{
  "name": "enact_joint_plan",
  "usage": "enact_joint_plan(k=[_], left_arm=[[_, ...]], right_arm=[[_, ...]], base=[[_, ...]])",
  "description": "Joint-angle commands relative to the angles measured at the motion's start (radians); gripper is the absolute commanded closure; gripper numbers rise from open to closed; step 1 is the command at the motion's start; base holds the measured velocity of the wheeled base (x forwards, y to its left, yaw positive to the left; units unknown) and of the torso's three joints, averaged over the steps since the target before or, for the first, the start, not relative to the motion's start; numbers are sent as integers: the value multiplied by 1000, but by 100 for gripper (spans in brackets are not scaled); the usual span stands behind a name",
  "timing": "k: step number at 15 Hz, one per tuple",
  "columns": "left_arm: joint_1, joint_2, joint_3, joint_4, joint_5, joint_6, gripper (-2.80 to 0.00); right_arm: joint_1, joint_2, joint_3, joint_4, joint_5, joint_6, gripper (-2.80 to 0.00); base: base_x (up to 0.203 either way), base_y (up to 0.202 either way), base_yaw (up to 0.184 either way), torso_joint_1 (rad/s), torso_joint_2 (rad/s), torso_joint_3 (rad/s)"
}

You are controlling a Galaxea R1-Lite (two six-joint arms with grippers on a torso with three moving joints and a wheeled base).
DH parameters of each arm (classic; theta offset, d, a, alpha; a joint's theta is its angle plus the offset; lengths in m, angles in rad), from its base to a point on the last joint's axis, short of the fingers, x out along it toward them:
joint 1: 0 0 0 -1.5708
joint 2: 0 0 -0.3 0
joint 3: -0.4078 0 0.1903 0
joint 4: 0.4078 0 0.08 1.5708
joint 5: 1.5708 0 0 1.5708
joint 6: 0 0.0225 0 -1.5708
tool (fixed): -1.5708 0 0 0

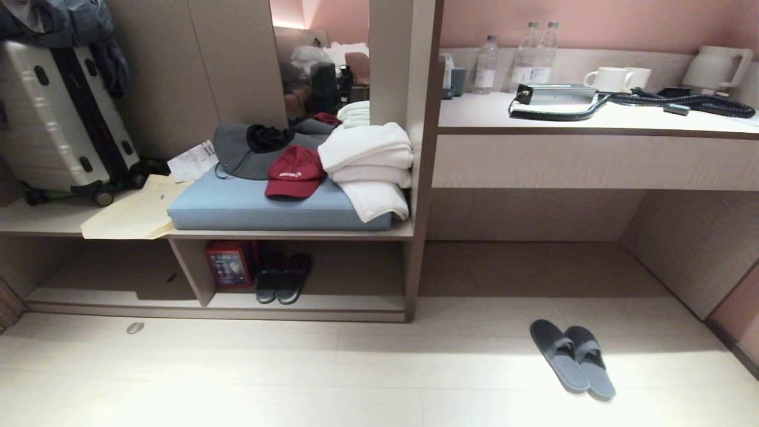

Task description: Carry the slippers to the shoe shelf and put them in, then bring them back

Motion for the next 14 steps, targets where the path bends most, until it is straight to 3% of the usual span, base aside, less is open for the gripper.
enact_joint_plan(k=[1, 14], left_arm=[[0, 1, 0, 0, 0, -1, 0], [2, 1, 0, 0, 0, -1, 0]], right_arm=[[0, 1, 2, 0, 0, 0, 0], [0, 1, 2, 0, 0, 0, 0]], base=[[-196, 0, 0, 2, -2, 2], [-195, 0, 2, 1, 0, 2]])
